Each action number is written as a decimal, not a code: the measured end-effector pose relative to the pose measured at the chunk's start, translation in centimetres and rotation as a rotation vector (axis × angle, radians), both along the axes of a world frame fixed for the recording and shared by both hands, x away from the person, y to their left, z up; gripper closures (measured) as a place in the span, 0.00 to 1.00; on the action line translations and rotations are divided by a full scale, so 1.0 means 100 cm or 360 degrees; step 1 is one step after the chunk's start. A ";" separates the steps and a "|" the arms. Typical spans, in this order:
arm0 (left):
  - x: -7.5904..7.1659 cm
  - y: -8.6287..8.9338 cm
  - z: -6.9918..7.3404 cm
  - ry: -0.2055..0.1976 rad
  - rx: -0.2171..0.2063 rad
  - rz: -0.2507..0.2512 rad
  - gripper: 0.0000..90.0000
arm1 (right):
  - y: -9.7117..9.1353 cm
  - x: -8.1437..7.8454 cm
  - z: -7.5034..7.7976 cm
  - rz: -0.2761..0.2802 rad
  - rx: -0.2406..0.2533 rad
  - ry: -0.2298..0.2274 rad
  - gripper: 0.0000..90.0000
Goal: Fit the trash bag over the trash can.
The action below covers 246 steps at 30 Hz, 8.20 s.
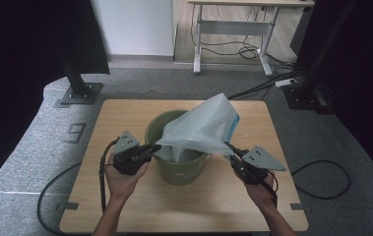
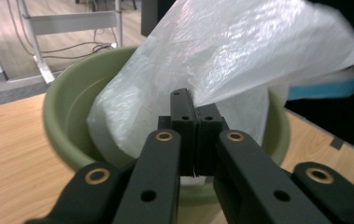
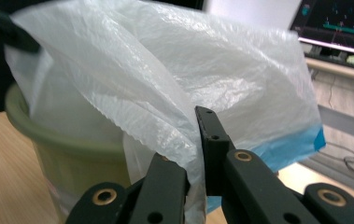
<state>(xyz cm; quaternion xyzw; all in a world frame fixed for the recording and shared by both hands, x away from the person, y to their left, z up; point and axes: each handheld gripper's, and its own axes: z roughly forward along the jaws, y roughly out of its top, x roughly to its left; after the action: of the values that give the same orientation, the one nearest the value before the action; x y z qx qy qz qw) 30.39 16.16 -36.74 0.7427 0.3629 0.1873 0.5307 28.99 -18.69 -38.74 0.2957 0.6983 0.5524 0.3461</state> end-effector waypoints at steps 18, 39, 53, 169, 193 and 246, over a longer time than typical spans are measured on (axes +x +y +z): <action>0.008 -0.035 0.033 -0.0096 0.0071 -0.0093 0.45 | 0.016 0.001 0.015 0.0154 0.0064 0.0065 0.97; 0.022 -0.039 0.017 0.0007 0.0003 -0.0099 0.98 | 0.009 -0.001 0.003 0.0234 0.0115 0.0111 0.72; 0.019 0.038 0.006 0.0071 -0.0077 0.0107 0.99 | -0.043 -0.010 -0.016 0.0137 0.0212 0.0209 0.46; 0.016 -0.031 0.027 0.0070 -0.0042 -0.0138 0.39 | -0.032 0.037 0.005 -0.0044 0.0285 0.0047 0.99; 0.019 -0.089 0.009 0.0120 0.0031 -0.0174 0.38 | -0.022 0.033 -0.003 0.0012 0.0293 0.0116 0.99; 0.037 -0.041 0.019 0.0182 -0.0369 -0.0206 0.99 | -0.010 0.041 -0.012 0.0025 0.0191 0.0173 0.95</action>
<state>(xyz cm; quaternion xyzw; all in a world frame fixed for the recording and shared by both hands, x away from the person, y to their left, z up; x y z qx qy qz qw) 34.12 12.03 -34.79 0.7076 0.3631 0.0669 0.6025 33.14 -19.71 -39.92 0.3401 0.6840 0.5790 0.2850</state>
